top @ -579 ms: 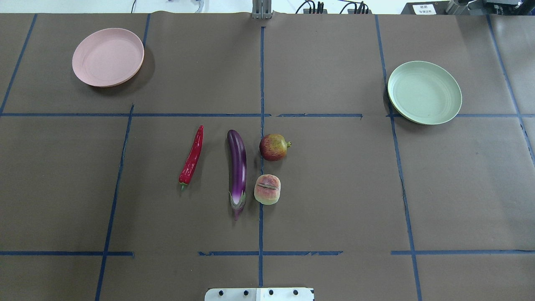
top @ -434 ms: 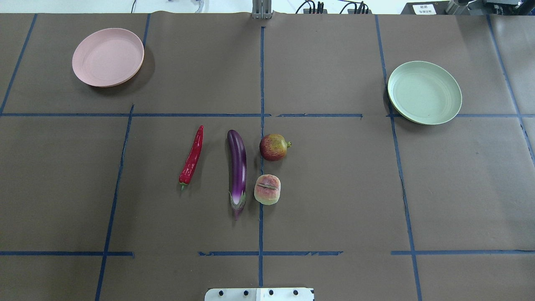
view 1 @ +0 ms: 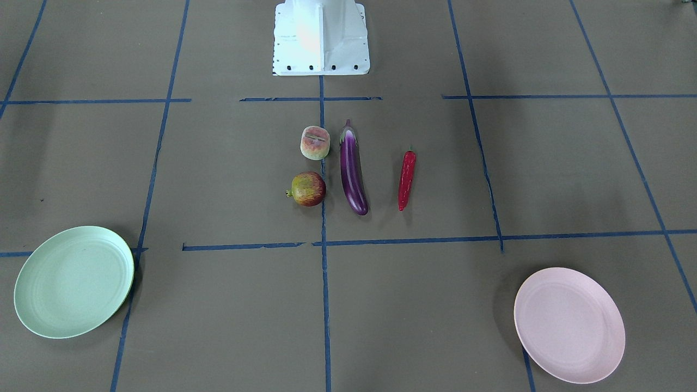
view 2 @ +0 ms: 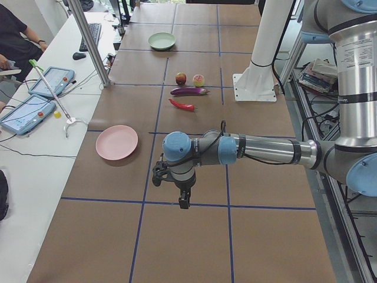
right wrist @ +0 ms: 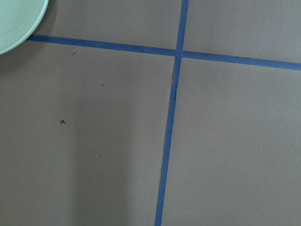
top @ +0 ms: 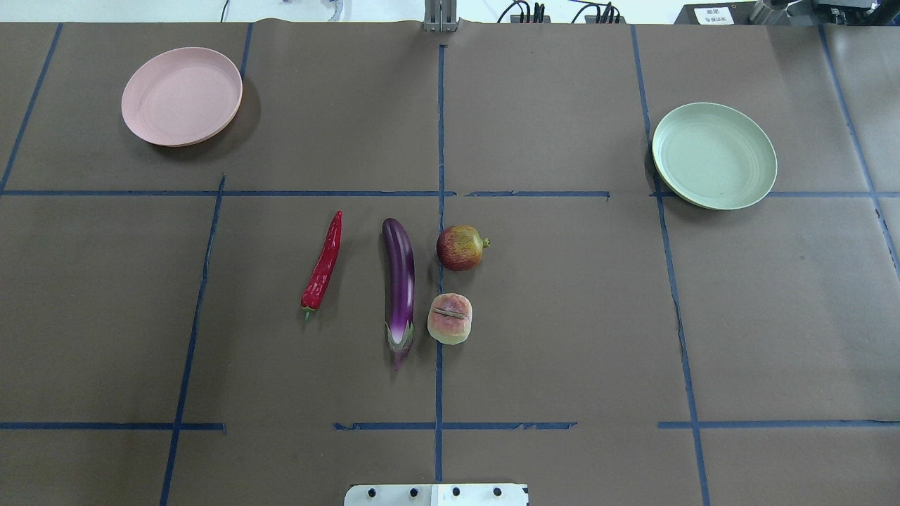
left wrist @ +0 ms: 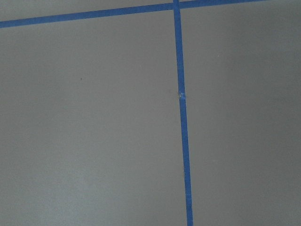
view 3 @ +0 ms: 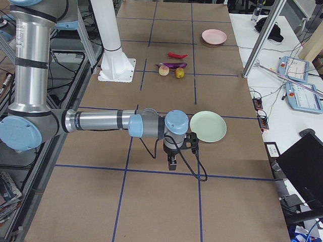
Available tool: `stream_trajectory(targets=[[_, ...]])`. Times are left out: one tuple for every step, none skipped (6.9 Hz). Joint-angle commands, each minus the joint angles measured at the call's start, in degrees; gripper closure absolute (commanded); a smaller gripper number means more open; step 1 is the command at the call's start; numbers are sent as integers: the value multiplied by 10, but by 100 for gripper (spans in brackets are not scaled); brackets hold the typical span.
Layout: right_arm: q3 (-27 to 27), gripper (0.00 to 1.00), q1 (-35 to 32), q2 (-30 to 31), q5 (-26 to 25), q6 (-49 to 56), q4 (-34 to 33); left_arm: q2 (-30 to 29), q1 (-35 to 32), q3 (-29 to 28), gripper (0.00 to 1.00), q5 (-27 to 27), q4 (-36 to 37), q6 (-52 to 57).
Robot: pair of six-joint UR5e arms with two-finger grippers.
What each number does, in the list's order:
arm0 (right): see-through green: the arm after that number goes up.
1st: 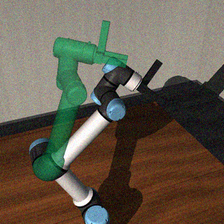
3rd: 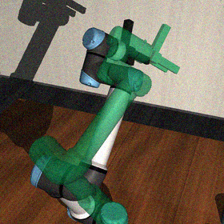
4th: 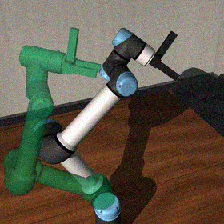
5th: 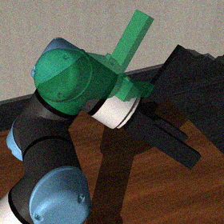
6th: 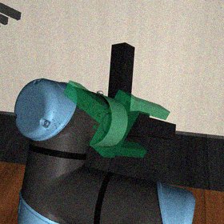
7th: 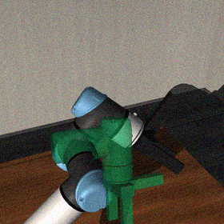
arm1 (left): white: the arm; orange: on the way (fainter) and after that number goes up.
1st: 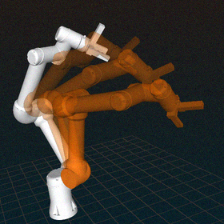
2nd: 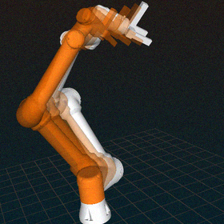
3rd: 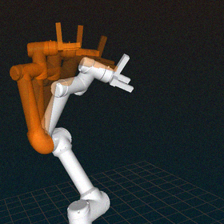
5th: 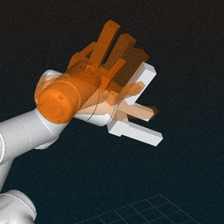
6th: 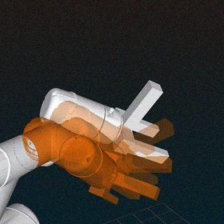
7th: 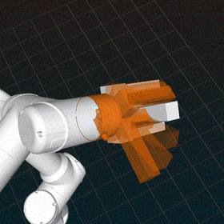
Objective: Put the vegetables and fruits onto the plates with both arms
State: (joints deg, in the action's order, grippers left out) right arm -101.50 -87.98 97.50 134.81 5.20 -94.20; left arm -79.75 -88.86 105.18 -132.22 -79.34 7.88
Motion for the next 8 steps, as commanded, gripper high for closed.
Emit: stream_trajectory(targets=[[2,0,0,1,0,-1,1,0,0,-5,0,-3,-4,2],[2,0,0,0,0,-1,2,2,0,-5,0,-22,-3,-1],[2,0,0,0,-1,-1,2,6,-1,-2,0,-34,-4,-1],[2,0,0,1,-2,-1,2,6,-1,1,0,-34,-4,0],[2,0,0,1,-2,-1,2,6,-1,-1,0,-35,-4,0],[1,0,0,1,-2,-1,2,6,-1,-4,0,-35,-4,0],[2,0,0,1,-2,-2,2,6,-1,-3,0,-36,-4,0],[-4,0,0,1,4,-9,2,6,-1,3,0,-36,-4,-1]])
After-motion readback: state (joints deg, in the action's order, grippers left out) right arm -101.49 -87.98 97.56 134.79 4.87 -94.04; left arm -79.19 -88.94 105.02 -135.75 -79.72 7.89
